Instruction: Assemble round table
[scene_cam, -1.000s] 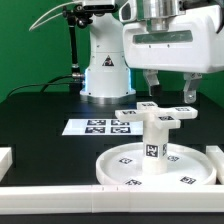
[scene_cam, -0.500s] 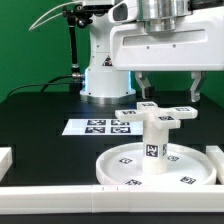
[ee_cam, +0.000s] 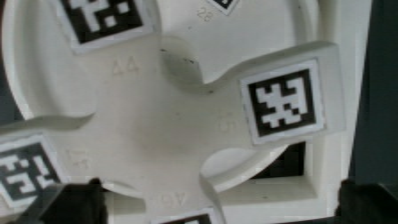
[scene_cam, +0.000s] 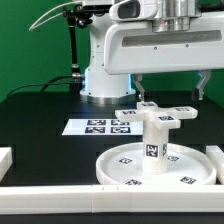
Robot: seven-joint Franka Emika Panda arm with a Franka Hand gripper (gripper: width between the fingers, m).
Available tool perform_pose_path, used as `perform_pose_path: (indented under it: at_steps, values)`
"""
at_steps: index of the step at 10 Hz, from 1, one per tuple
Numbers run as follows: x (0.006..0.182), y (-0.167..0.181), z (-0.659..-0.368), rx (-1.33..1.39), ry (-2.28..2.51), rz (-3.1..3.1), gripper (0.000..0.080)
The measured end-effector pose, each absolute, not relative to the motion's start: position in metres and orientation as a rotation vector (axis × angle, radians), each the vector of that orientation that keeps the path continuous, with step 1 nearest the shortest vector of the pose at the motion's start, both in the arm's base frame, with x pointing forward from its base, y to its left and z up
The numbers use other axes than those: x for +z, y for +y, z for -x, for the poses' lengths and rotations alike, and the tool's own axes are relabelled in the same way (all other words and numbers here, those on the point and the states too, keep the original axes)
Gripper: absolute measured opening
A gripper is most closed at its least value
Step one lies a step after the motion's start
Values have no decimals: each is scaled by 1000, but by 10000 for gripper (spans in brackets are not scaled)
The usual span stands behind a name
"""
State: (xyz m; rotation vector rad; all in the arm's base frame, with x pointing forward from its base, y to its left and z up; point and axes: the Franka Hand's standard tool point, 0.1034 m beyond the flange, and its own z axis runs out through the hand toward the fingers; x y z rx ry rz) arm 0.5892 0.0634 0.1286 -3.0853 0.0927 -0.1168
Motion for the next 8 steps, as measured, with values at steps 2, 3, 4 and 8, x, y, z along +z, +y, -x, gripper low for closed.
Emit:
perform_pose_path:
  at_steps: [2,3,4,8]
  values:
    - [129,62,-589,-122,-83,3091,649]
    - [129,61,-589,-124,-192,3089,649]
    - [128,61,-589,-127,-329,3085,649]
    - [127,58,-585,-103,-946,2981,649]
